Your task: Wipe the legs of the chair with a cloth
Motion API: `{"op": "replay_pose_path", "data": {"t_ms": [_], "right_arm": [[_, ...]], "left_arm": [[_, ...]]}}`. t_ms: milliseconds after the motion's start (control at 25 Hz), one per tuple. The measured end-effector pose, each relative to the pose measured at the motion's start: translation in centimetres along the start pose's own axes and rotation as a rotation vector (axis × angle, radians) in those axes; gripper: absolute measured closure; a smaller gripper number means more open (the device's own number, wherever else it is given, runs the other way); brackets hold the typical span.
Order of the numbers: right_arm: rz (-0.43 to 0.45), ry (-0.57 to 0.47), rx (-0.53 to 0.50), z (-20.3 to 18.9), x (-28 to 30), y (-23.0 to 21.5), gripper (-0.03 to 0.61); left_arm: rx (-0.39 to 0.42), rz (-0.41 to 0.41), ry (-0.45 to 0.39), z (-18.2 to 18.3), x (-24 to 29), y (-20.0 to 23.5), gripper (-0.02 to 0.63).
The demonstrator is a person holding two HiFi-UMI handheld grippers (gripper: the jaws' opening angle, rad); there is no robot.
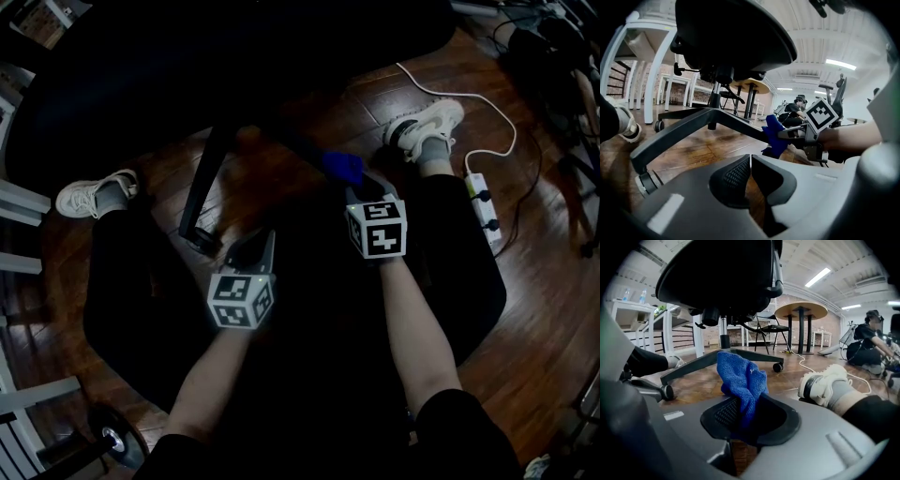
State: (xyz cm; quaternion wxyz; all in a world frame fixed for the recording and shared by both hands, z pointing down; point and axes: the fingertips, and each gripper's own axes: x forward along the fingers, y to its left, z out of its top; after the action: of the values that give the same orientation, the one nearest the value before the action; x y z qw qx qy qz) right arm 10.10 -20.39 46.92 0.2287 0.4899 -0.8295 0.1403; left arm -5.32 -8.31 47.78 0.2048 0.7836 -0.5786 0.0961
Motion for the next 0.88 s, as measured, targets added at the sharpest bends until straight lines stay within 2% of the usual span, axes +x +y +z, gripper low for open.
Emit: {"op": "replay_pose_path", "data": {"t_ms": [160,240,400,480,560,640,760,880], "right_arm": [[0.034,0.057,0.081,-0.7,-0.1,-0.5,0.465],[0.085,0.083,0.101,0.0,0.0,-0.3,0.466],[0.276,-0.023,0.043,5.5,1.1,-0.5,0.468],[0.369,-0.073,-0.003,8.1,2.3,-0.3,0.468],[0.440,-0.102,-0.069,9.7,4.0,0.1,0.468],[0.497,-0.125,-0.092,10.2,6.0,0.1,0.468],[0.566,-0.188,0.050,11.0,9.6,0.3,0.466],[0.701,-0.206,0.241,11.8,12.3,1.6,0.468]], "left_arm": [[-0.003,0.002,-0.003,0.3,-0.6,0.4,0.600],[0.006,0.001,-0.001,0.4,-1.0,0.5,0.600],[0.036,-0.038,-0.006,1.9,-0.8,-0.8,0.600],[0.091,-0.075,0.015,2.7,-0.6,-1.4,0.600],[0.158,-0.107,0.047,3.0,-0.3,-2.0,0.600],[0.184,-0.109,0.075,2.7,0.5,-2.6,0.600],[0.154,-0.085,0.109,2.0,1.3,-3.0,0.600],[0.112,-0.050,0.125,2.0,1.5,-2.7,0.600]]}}
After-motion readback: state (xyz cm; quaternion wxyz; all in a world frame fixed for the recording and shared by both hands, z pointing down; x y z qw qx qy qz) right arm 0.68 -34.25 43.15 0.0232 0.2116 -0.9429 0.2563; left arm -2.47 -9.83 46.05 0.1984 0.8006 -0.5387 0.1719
